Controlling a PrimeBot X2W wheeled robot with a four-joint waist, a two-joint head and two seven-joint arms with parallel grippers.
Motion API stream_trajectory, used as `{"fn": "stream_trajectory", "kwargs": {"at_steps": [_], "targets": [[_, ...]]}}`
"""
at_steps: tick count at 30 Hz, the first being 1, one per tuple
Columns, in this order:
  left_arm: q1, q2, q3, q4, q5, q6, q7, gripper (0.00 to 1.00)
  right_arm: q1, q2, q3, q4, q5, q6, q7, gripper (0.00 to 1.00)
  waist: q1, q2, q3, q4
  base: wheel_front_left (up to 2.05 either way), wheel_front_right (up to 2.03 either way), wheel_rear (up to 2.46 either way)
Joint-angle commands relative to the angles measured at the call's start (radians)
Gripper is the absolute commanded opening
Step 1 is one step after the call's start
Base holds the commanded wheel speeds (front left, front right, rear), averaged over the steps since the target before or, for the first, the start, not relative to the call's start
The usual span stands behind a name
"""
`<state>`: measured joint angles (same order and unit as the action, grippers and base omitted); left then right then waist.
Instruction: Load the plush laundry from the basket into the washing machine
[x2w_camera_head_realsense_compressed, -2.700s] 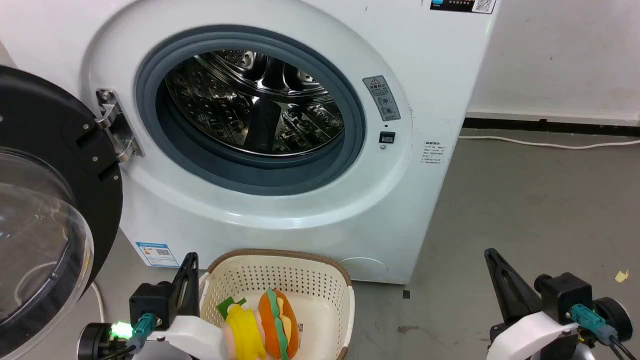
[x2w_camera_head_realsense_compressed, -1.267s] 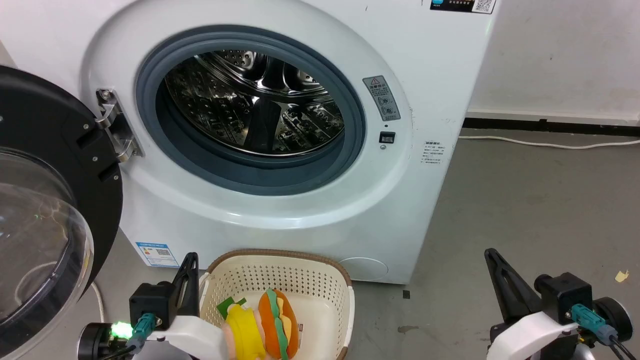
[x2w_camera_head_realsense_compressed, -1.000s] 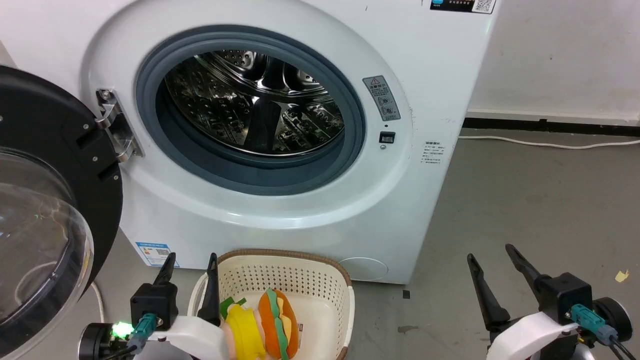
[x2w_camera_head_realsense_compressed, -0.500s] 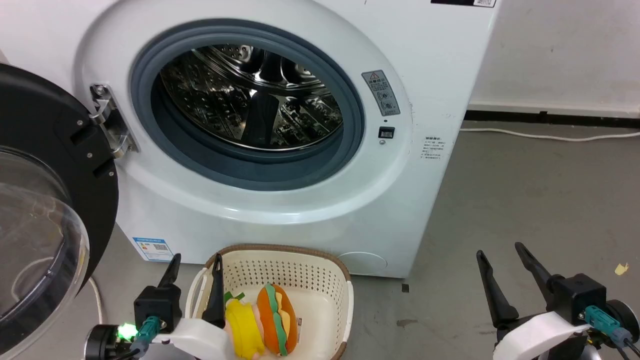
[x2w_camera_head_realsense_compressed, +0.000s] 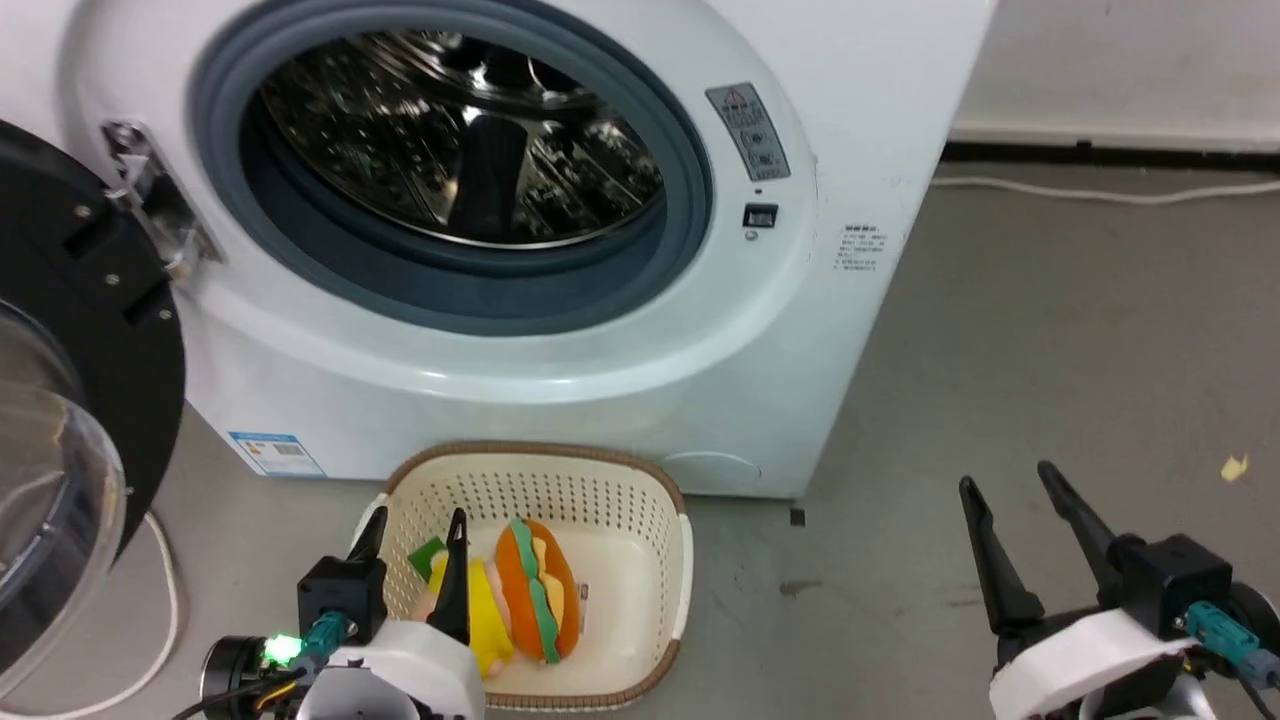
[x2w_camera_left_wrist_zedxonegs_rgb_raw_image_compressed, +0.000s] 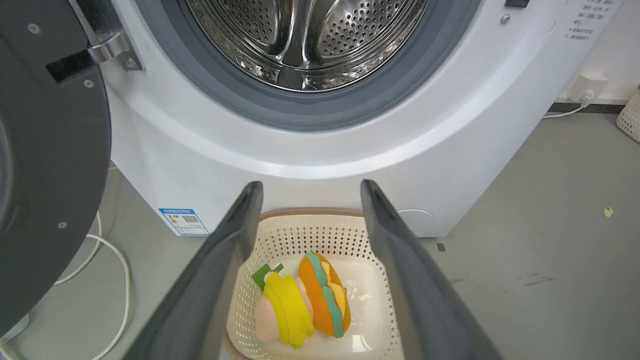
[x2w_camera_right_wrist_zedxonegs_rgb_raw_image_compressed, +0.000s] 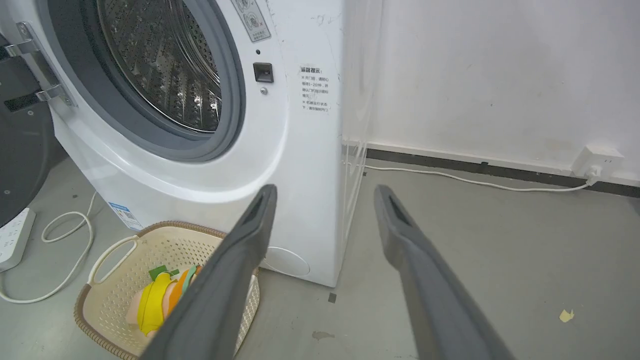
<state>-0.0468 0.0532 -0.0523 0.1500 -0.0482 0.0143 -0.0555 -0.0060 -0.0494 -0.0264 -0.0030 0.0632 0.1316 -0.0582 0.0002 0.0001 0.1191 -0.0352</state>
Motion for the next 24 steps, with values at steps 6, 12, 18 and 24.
{"fn": "stream_trajectory", "kwargs": {"at_steps": [6,12,18,24], "targets": [[-0.059,0.020,-0.005,0.098,-0.027,-0.016,-0.016,1.00,-0.029,0.000,0.006,0.003,0.031,0.000,-0.021,1.00,-0.0002,-0.0001,0.071,-0.029,0.00,0.00,0.00],[-0.093,0.033,-0.009,0.162,-0.038,-0.017,-0.029,1.00,-0.041,0.000,0.003,0.000,0.051,0.000,-0.032,1.00,-0.0002,-0.0001,0.116,-0.045,0.00,0.00,0.00],[-0.152,0.053,-0.012,0.249,-0.058,-0.024,-0.046,1.00,-0.061,0.000,0.008,0.001,0.077,0.000,-0.046,1.00,-0.0002,-0.0001,0.178,-0.068,0.00,0.00,0.00],[-0.204,0.078,-0.018,0.320,-0.069,-0.031,-0.042,1.00,-0.079,0.000,0.017,-0.003,0.105,0.000,-0.057,1.00,-0.0002,-0.0001,0.228,-0.090,0.00,0.00,0.00]]}}
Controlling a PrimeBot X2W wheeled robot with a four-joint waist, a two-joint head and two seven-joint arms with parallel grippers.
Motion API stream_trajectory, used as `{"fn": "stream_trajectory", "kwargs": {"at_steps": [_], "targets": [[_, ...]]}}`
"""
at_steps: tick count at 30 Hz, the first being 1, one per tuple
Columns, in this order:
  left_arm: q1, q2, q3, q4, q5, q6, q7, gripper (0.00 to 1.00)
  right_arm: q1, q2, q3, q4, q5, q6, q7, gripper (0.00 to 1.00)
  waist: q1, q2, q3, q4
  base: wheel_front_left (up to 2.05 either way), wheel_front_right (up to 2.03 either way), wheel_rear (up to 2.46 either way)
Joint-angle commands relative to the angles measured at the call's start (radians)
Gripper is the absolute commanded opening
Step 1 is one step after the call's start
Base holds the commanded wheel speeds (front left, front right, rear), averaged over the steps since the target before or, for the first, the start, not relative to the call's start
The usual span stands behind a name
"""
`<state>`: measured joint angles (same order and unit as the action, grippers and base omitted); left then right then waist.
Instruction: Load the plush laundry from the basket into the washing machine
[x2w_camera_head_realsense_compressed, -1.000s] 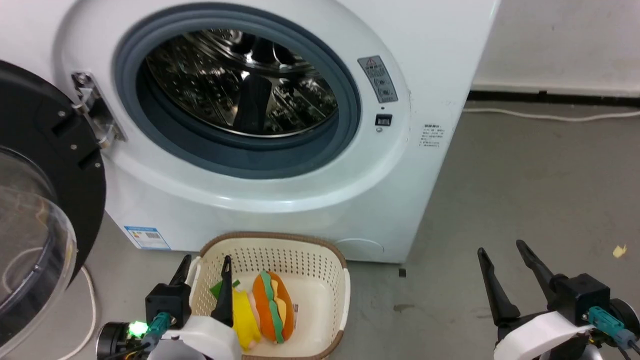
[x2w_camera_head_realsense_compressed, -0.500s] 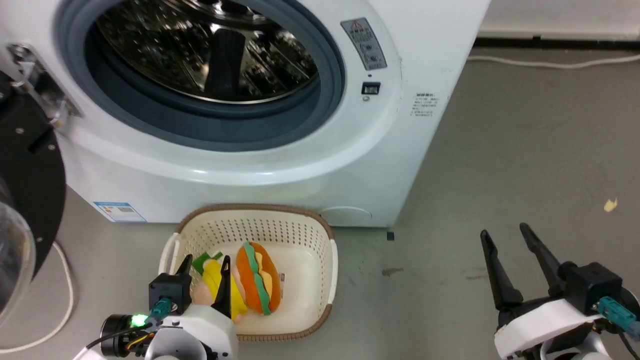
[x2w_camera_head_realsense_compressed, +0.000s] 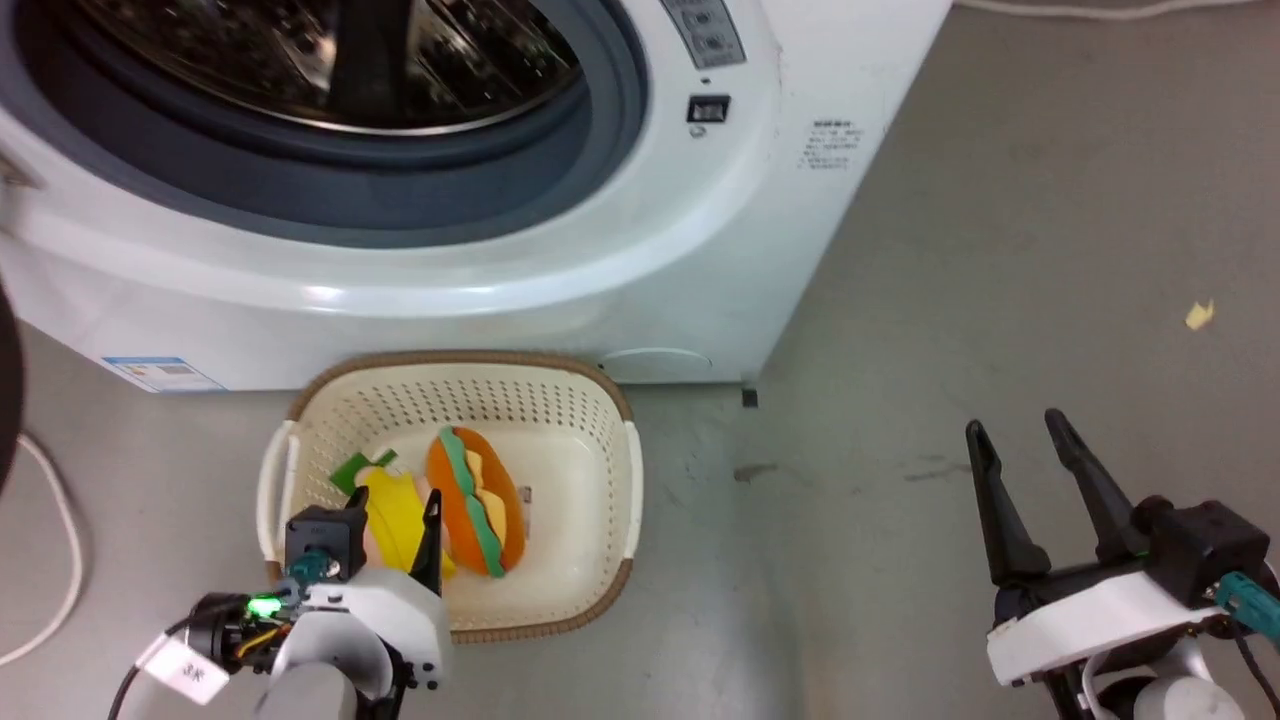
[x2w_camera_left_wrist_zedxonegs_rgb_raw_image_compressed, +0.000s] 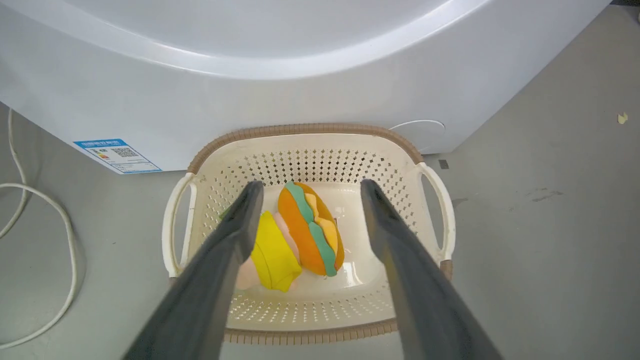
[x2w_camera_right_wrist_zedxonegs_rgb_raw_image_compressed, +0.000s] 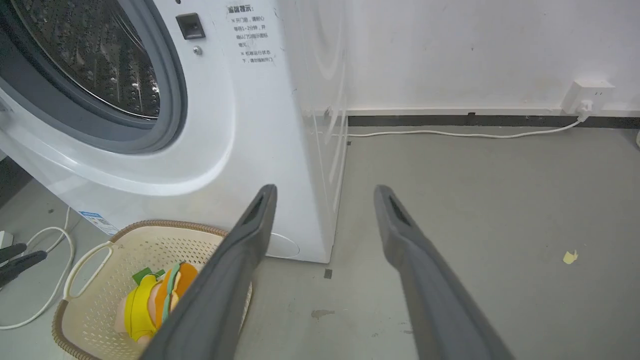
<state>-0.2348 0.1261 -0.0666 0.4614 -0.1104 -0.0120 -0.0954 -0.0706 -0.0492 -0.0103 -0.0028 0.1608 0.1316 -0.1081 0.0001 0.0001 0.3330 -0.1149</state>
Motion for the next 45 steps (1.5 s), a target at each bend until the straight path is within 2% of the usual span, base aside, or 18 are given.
{"fn": "stream_trajectory", "kwargs": {"at_steps": [1,9,26,37,41,45], "targets": [[-0.028,0.012,-0.004,0.026,-0.009,-0.004,0.004,1.00,-0.019,-0.001,0.001,-0.004,0.012,0.000,-0.009,1.00,-0.0001,-0.0001,0.026,-0.016,0.00,0.00,0.00],[-0.107,0.053,-0.020,0.160,-0.032,-0.019,0.091,1.00,-0.045,-0.001,0.008,0.000,0.051,0.000,-0.025,1.00,-0.0001,-0.0001,0.107,-0.058,0.00,0.00,0.00],[-0.318,0.153,-0.060,0.343,-0.065,-0.021,0.208,1.00,-0.102,-0.001,0.021,-0.003,0.115,-0.001,-0.061,1.00,-0.0001,-0.0001,0.291,-0.147,0.00,0.00,0.00],[-0.455,0.189,-0.108,0.457,-0.076,-0.023,0.297,1.00,-0.099,-0.001,0.005,-0.008,0.162,-0.001,-0.084,1.00,-0.0001,-0.0001,0.392,-0.181,0.00,0.00,0.00],[-0.501,0.200,-0.129,0.498,-0.075,-0.012,0.319,1.00,-0.102,-0.001,0.015,-0.010,0.178,-0.001,-0.092,1.00,-0.0001,-0.0001,0.428,-0.195,0.00,0.00,0.00],[-0.552,0.204,-0.122,0.537,-0.099,0.021,0.325,1.00,-0.104,-0.001,0.017,-0.013,0.194,-0.001,-0.100,1.00,-0.0001,-0.0001,0.465,-0.206,0.00,0.00,0.00]]}}
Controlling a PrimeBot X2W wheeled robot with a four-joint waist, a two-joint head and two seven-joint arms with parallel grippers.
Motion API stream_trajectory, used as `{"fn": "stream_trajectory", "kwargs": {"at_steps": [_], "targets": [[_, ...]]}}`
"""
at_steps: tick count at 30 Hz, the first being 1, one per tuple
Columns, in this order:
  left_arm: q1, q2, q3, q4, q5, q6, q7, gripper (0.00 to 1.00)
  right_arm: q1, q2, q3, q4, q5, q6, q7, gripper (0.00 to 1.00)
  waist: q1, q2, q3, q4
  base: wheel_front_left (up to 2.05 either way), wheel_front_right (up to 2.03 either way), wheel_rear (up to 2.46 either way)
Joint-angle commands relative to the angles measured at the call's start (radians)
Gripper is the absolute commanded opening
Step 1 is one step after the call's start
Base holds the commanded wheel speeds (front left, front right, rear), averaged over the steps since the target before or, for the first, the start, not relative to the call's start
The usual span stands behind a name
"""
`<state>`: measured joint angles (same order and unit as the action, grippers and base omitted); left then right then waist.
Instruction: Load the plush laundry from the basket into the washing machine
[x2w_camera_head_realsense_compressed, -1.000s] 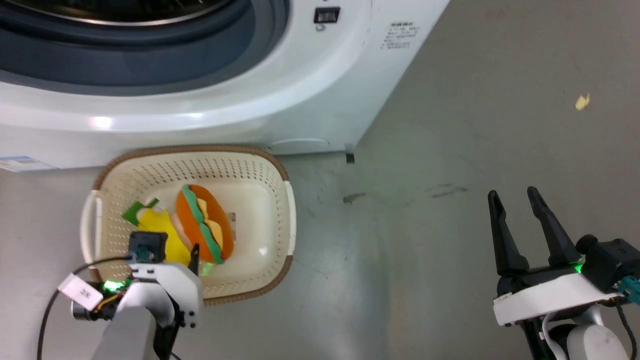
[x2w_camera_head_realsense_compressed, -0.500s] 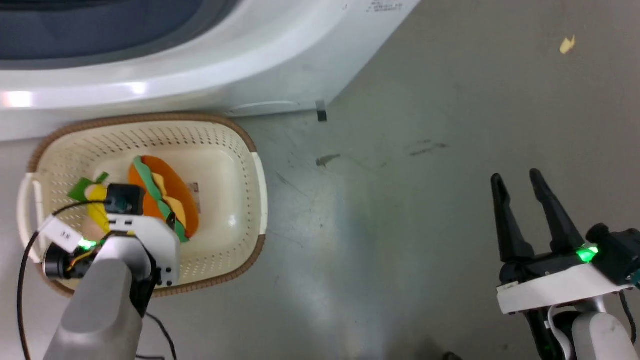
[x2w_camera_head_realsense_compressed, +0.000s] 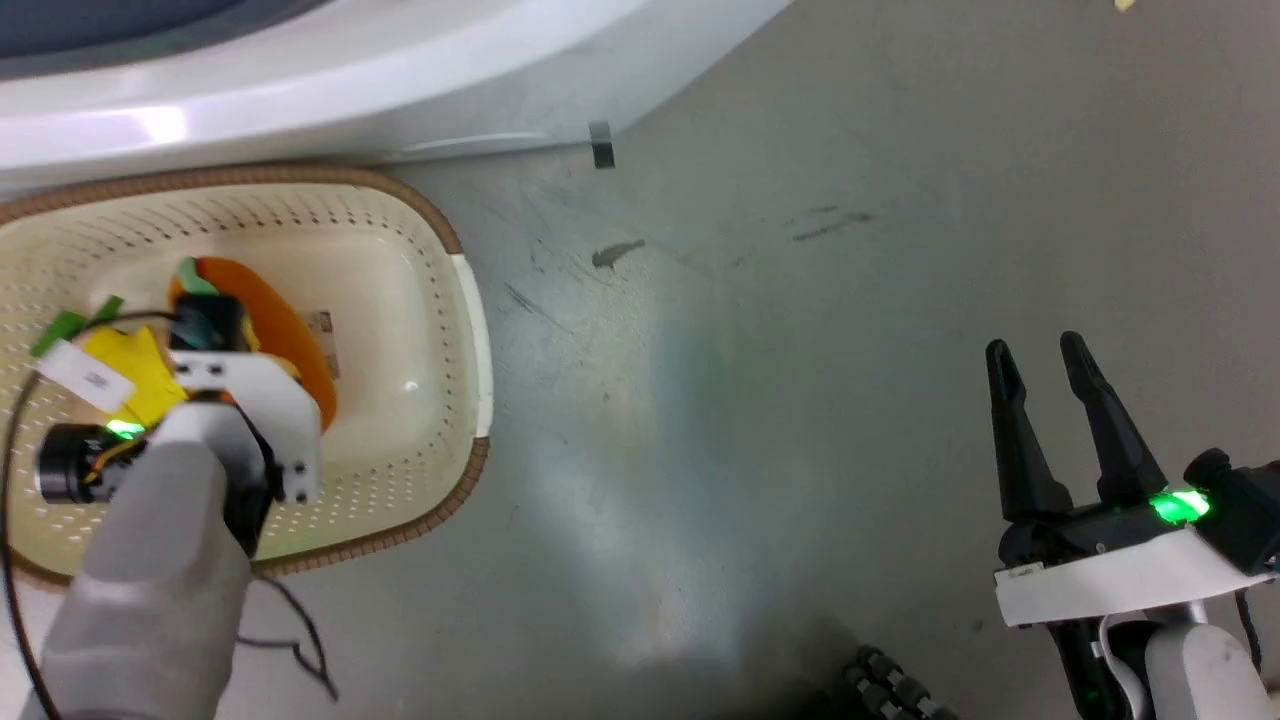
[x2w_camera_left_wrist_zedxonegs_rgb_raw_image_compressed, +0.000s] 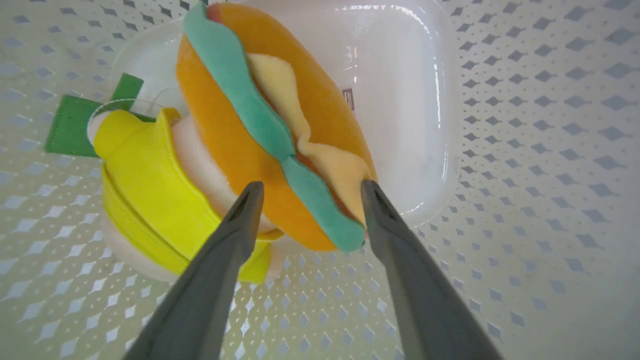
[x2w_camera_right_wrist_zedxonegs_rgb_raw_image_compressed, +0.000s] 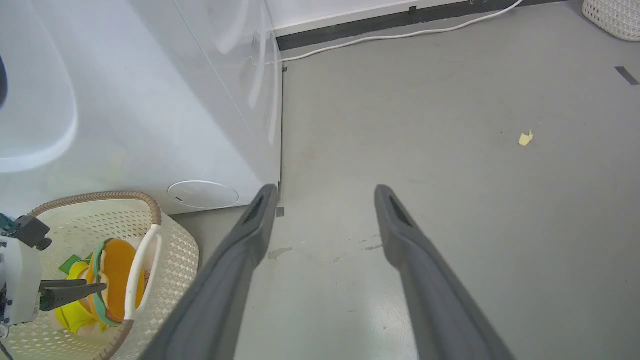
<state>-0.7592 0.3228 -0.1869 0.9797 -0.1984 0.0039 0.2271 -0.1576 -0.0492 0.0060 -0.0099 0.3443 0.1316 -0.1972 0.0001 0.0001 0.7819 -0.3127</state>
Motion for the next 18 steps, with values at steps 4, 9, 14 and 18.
{"fn": "stream_trajectory", "kwargs": {"at_steps": [4,9,14,18], "targets": [[-0.074,0.012,0.013,0.060,-0.046,0.033,0.006,1.00,-0.022,-0.001,0.002,-0.007,0.023,-0.001,-0.019,1.00,-0.0001,-0.0001,0.052,-0.020,0.00,0.00,0.00],[-0.121,0.027,0.001,0.112,-0.063,0.031,0.022,0.00,-0.034,-0.001,0.003,-0.004,0.042,-0.001,-0.030,1.00,-0.0001,-0.0001,0.094,-0.036,0.00,0.00,0.00],[-0.142,0.042,0.000,0.165,-0.092,0.032,0.019,0.00,-0.056,-0.001,0.017,0.008,0.060,-0.001,-0.040,1.00,-0.0001,-0.0001,0.118,-0.059,0.00,0.00,0.00],[-0.147,0.059,0.023,0.204,-0.136,0.039,-0.018,0.00,-0.082,-0.001,0.027,0.016,0.074,-0.001,-0.048,1.00,-0.0001,-0.0001,0.121,-0.087,0.00,0.00,0.00]]}}
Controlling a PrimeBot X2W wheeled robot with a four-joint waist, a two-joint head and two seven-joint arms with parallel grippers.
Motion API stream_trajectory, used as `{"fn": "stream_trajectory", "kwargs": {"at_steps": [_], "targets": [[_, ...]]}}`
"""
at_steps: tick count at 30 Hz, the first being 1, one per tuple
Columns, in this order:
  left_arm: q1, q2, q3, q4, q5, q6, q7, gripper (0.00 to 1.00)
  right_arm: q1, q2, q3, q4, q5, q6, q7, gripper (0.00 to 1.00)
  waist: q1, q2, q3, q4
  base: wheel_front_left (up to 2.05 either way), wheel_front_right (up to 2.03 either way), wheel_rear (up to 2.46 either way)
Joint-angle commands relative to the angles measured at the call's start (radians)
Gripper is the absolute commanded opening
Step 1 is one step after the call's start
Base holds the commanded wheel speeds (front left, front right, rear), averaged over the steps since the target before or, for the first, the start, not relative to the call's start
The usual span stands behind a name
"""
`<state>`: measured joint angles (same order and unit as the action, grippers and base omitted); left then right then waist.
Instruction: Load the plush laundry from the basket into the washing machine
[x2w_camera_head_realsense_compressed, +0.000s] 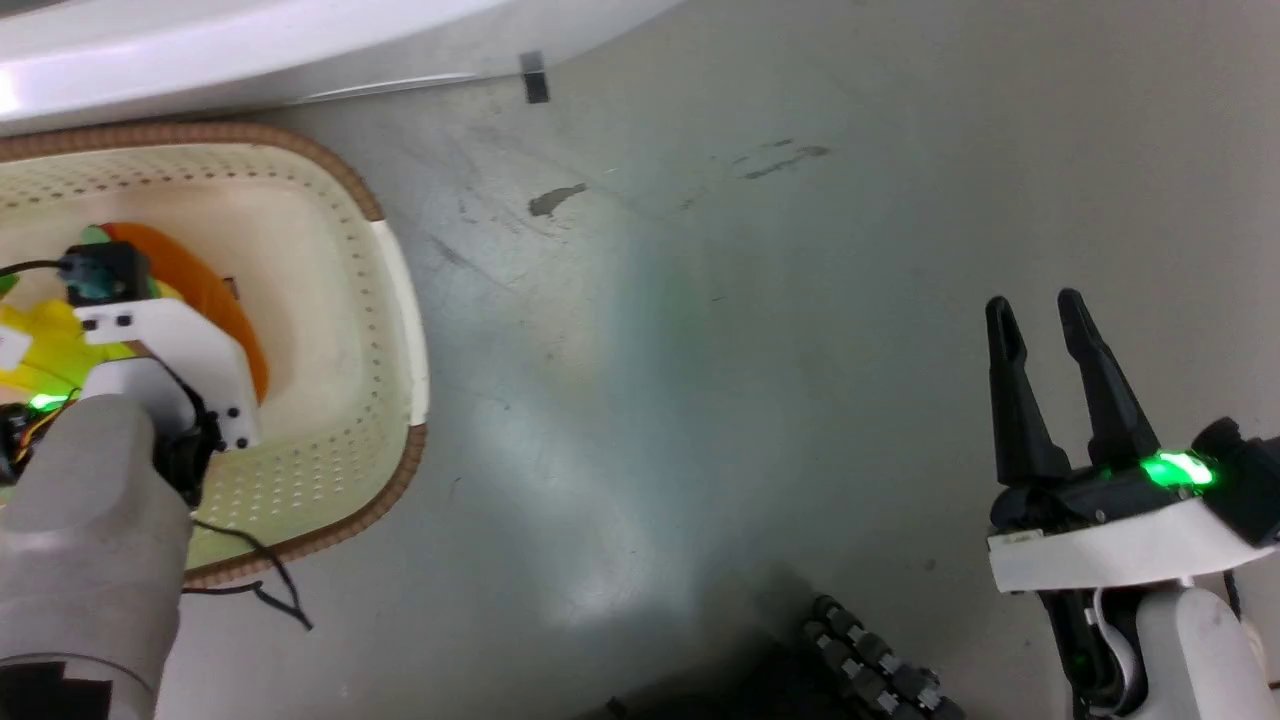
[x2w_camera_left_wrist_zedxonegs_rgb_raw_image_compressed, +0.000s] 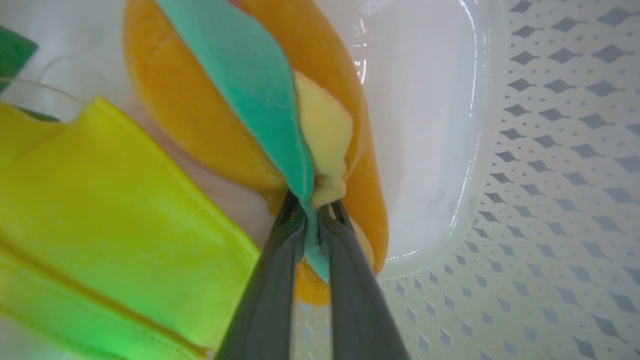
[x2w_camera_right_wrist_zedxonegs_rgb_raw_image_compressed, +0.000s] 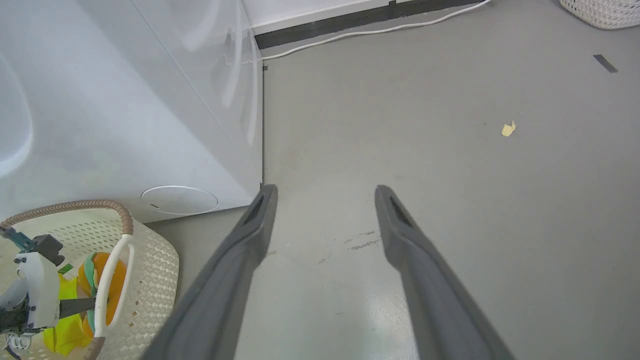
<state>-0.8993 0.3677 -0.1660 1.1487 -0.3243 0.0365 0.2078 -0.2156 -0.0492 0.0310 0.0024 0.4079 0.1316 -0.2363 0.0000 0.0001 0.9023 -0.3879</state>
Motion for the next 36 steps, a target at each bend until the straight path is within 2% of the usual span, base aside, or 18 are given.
{"fn": "stream_trajectory", "kwargs": {"at_steps": [1,5,11,12,13,15,16,24,29,36], "targets": [[-0.006,0.019,0.005,0.045,-0.018,0.005,-0.009,0.00,-0.031,-0.001,0.005,0.009,0.012,-0.001,-0.011,1.00,0.0000,-0.0001,-0.001,-0.020,0.00,0.00,0.00],[0.017,0.012,0.010,0.083,-0.051,-0.009,-0.061,0.00,-0.041,-0.001,-0.012,0.030,0.010,-0.001,-0.020,1.00,0.0000,-0.0001,-0.052,-0.011,0.00,0.00,0.00],[0.082,-0.042,0.008,0.109,-0.083,-0.049,-0.150,0.00,-0.006,-0.001,-0.050,0.046,-0.007,-0.001,-0.025,1.00,0.0000,-0.0001,-0.176,0.040,0.00,0.00,0.00],[0.121,-0.067,0.013,0.110,-0.096,-0.068,-0.192,0.00,0.010,-0.001,-0.063,0.049,-0.032,-0.001,-0.025,1.00,0.0000,-0.0001,-0.239,0.063,0.00,0.00,0.00],[0.121,-0.067,0.013,0.110,-0.096,-0.068,-0.192,0.00,0.010,-0.001,-0.063,0.049,-0.032,-0.001,-0.025,1.00,0.0000,-0.0001,-0.239,0.063,0.00,0.00,0.00],[0.177,-0.105,0.021,0.110,-0.116,-0.091,-0.255,0.00,0.039,-0.001,-0.081,0.053,-0.070,-0.001,-0.025,1.00,0.0000,-0.0001,-0.330,0.097,0.00,0.00,0.00],[0.177,-0.105,0.021,0.110,-0.116,-0.091,-0.255,0.00,0.039,-0.001,-0.081,0.053,-0.070,-0.001,-0.025,1.00,0.0000,-0.0001,-0.330,0.097,0.00,0.00,0.00],[0.331,-0.188,0.008,0.085,-0.141,-0.147,-0.418,0.00,0.128,-0.001,-0.105,0.067,-0.153,-0.001,-0.025,1.00,0.0000,-0.0001,-0.555,0.179,0.00,0.00,0.00],[0.418,-0.219,0.003,-0.061,-0.163,-0.165,-0.467,0.00,0.170,-0.001,-0.111,0.076,-0.159,-0.001,-0.025,1.00,0.0000,-0.0001,-0.636,0.213,0.00,0.00,0.00],[0.597,-0.243,0.077,-0.469,-0.146,-0.166,-0.469,0.00,0.217,-0.001,-0.118,0.081,-0.175,-0.001,-0.025,1.00,0.0000,-0.0001,-0.708,0.248,0.00,0.00,0.00]]}}
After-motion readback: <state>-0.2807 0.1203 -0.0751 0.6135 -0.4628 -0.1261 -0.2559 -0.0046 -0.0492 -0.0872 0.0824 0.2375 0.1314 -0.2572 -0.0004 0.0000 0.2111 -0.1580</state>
